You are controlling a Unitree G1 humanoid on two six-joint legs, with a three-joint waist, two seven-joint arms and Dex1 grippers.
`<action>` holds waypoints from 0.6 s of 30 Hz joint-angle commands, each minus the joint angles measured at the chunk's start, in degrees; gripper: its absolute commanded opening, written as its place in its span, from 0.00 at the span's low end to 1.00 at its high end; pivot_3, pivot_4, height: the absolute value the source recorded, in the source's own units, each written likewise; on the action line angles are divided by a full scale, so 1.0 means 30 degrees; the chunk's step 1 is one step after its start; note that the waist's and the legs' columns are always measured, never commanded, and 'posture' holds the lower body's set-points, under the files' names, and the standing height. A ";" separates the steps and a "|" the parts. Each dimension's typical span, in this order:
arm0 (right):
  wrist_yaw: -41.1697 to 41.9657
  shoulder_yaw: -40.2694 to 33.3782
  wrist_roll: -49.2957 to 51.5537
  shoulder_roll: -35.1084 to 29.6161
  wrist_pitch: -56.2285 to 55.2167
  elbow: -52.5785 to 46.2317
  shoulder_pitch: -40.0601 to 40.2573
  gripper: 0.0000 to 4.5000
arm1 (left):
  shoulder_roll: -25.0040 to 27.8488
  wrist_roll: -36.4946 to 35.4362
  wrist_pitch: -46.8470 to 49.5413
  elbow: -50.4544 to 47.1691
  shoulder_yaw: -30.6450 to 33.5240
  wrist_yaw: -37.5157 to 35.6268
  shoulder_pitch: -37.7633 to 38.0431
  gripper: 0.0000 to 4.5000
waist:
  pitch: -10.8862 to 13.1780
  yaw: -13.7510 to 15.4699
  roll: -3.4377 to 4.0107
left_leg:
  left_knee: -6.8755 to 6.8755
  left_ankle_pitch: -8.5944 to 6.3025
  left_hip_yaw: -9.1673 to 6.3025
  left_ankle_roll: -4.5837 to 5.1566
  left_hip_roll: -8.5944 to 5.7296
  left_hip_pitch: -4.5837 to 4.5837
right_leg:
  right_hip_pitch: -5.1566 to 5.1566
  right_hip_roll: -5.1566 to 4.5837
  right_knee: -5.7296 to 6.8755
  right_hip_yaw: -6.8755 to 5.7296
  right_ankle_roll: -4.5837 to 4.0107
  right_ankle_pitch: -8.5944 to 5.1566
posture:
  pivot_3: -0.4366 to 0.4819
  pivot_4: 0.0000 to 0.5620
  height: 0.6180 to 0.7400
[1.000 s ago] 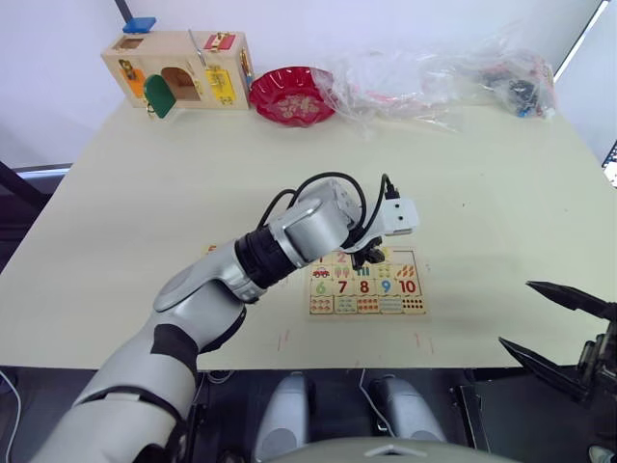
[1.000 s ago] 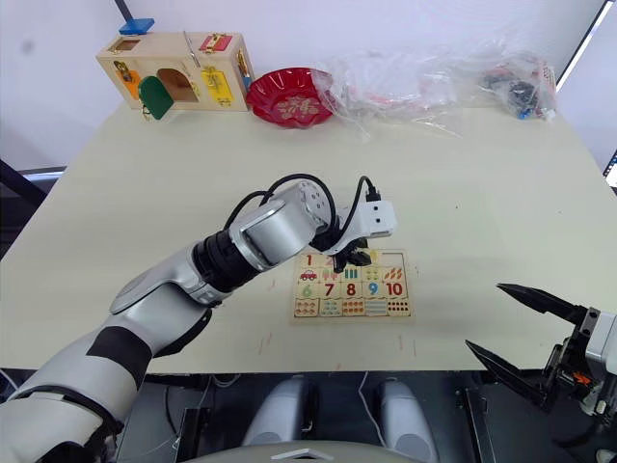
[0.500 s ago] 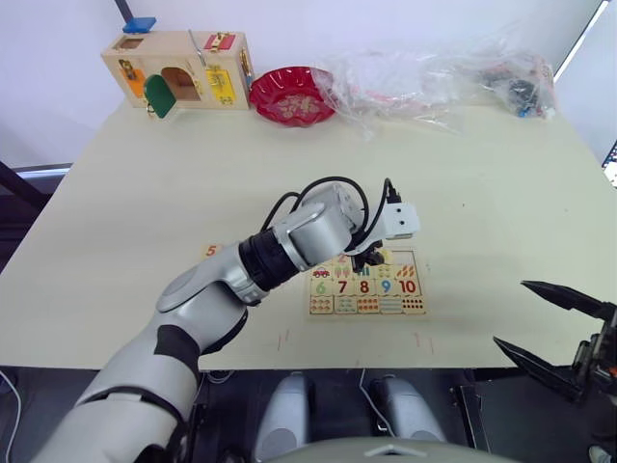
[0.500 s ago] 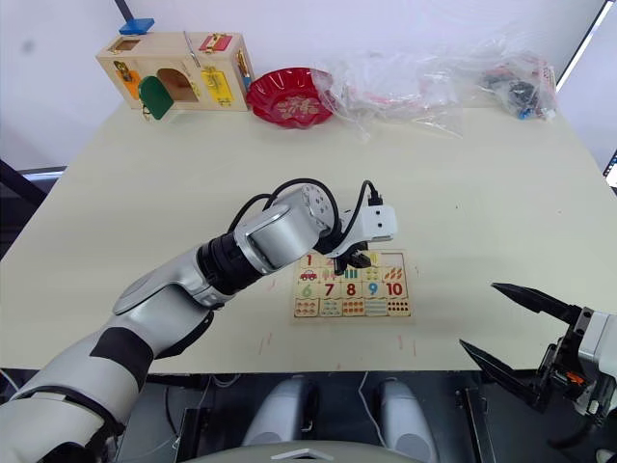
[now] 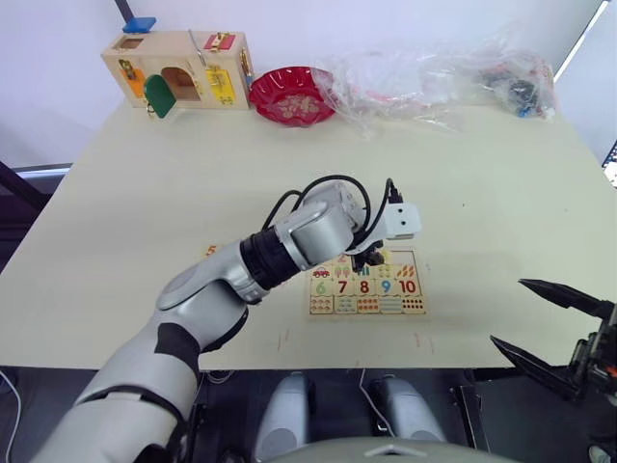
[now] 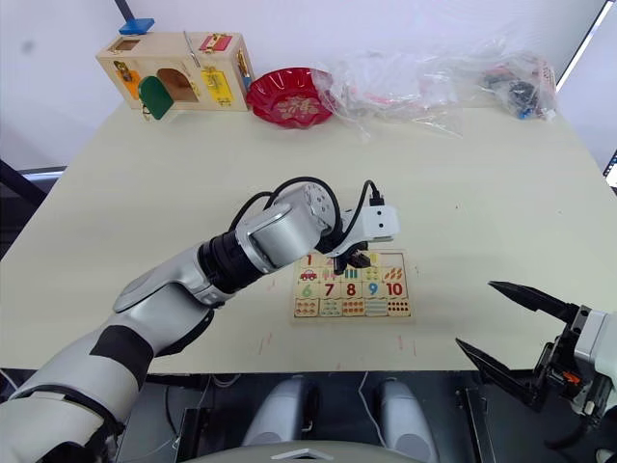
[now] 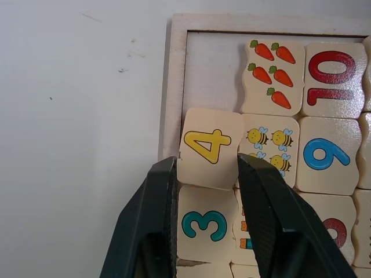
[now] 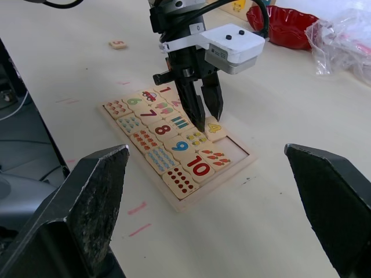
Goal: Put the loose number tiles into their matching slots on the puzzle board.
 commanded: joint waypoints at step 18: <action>-0.0380 0.0170 -0.0179 0.0117 -0.0230 -0.0523 0.0130 1.00 | -0.0482 0.0661 0.0094 0.0431 -0.0257 -0.0256 -0.0781 0.24 | 0.0000 0.0001 0.0000 | 0.0000 0.0000 0.0000 0.0000 0.0000 0.0000 | 0.0000 0.0000 0.0000 0.0001 0.0000 0.0000 | 0.48 0.27 1.00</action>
